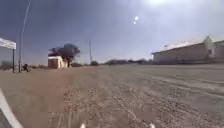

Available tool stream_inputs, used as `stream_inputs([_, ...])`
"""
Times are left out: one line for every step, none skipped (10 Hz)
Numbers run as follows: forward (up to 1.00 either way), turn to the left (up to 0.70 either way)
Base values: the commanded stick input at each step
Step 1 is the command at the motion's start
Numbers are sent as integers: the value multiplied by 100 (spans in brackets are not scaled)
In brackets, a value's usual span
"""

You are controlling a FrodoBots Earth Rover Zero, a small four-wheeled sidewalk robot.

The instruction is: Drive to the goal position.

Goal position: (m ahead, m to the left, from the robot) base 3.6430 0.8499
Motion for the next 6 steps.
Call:
stream_inputs([70, 0])
stream_inputs([70, 0])
stream_inputs([70, 0])
stream_inputs([70, 0])
stream_inputs([70, 0])
stream_inputs([70, 0])
